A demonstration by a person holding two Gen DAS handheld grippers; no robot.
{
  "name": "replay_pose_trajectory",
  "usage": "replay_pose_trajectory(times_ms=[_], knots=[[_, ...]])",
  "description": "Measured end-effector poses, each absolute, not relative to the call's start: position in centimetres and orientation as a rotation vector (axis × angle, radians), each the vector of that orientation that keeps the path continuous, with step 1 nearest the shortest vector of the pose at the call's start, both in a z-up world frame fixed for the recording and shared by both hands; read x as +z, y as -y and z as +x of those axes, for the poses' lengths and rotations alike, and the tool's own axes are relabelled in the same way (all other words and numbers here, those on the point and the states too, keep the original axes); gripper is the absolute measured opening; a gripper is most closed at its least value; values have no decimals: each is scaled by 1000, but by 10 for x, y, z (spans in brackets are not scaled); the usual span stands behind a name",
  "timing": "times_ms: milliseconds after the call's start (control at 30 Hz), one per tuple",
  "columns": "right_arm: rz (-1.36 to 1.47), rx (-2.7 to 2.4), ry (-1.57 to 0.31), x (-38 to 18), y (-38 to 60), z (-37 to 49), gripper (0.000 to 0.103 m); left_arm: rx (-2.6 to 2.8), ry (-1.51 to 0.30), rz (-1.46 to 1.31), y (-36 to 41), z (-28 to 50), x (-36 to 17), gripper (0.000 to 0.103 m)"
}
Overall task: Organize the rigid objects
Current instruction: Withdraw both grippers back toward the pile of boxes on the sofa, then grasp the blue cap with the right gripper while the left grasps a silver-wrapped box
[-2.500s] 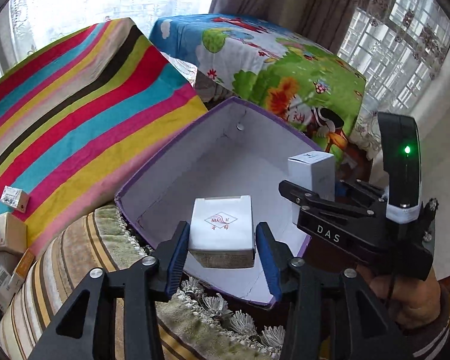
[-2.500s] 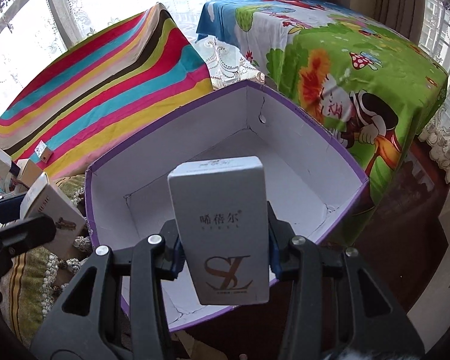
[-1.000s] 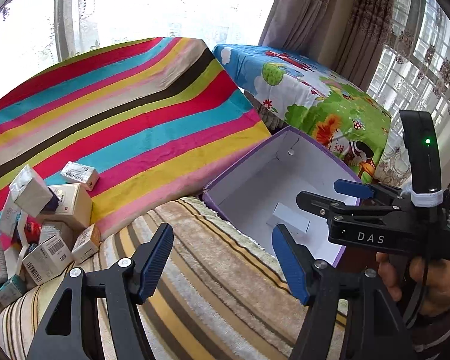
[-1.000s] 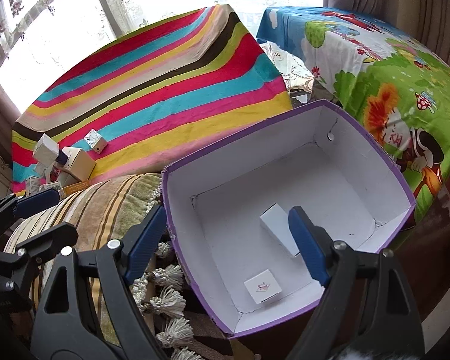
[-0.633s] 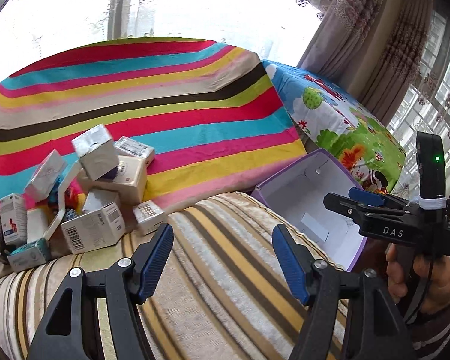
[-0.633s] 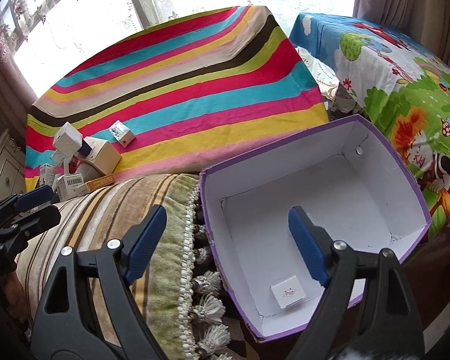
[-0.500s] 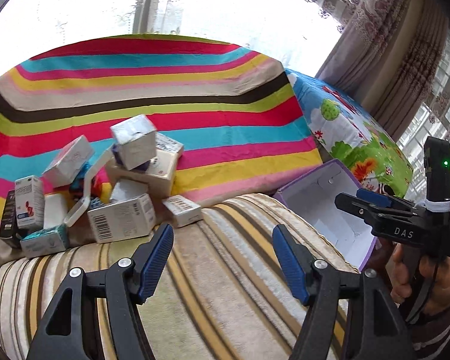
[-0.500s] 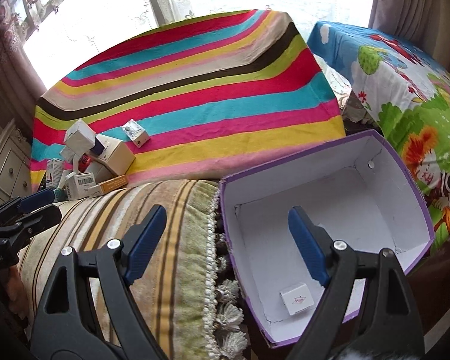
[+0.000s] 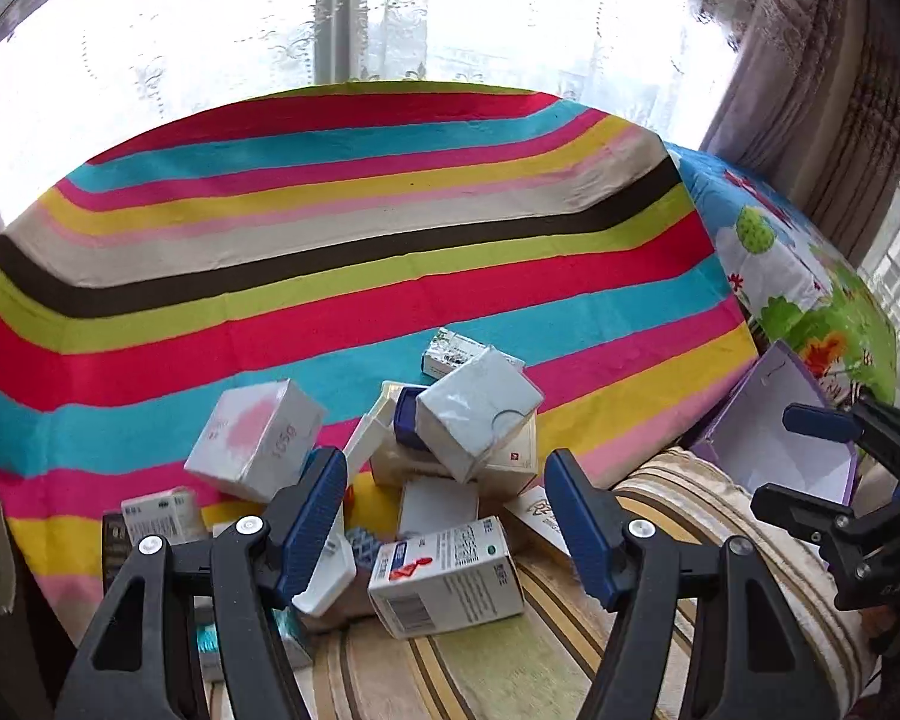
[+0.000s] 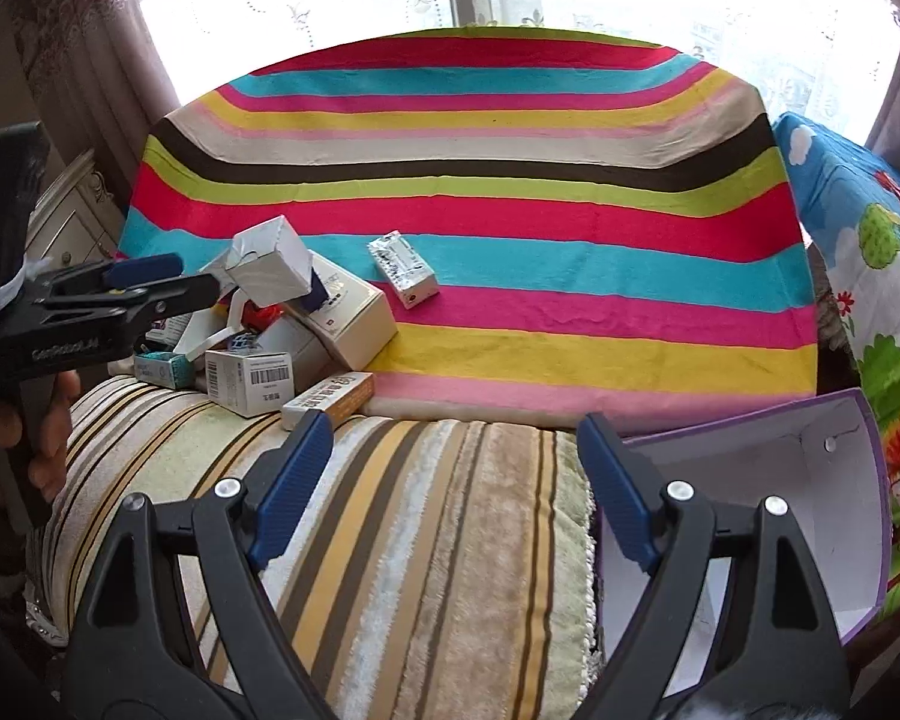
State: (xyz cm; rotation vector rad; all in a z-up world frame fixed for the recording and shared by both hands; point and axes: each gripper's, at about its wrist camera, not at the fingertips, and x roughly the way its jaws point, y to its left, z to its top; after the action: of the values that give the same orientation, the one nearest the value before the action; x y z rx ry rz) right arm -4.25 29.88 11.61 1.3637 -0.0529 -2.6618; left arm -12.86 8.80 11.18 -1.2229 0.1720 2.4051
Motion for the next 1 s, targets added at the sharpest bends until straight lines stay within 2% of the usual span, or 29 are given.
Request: replay_pose_trajectory(times_ms=[133,300,367,433,600,800,1000], knots=[[1380,-2634,12,112,-290,-53,86,2341,-324,-1203,-102,-141,104,69],[1407,-2596,-6,107,-283,-65,86,2266,-418,-1190,-111,-152,95,69],[1418,-2576,-18,104,-279,-70,86,2259,-417,-1178,-110,-153,96,63],[1425,-2559,-32,101,-275,-75,86,2240,-404,-1177,-108,-154,97,46],[1442,-2508,-64,93,-260,-92,86,2244,-327,-1167,-95,-152,104,44],[1414,-2453,-127,91,-234,-112,86,2376,-144,-1157,-57,-144,122,44],[1384,-2413,-175,86,-207,-134,86,2510,35,-1187,-15,-123,115,44]])
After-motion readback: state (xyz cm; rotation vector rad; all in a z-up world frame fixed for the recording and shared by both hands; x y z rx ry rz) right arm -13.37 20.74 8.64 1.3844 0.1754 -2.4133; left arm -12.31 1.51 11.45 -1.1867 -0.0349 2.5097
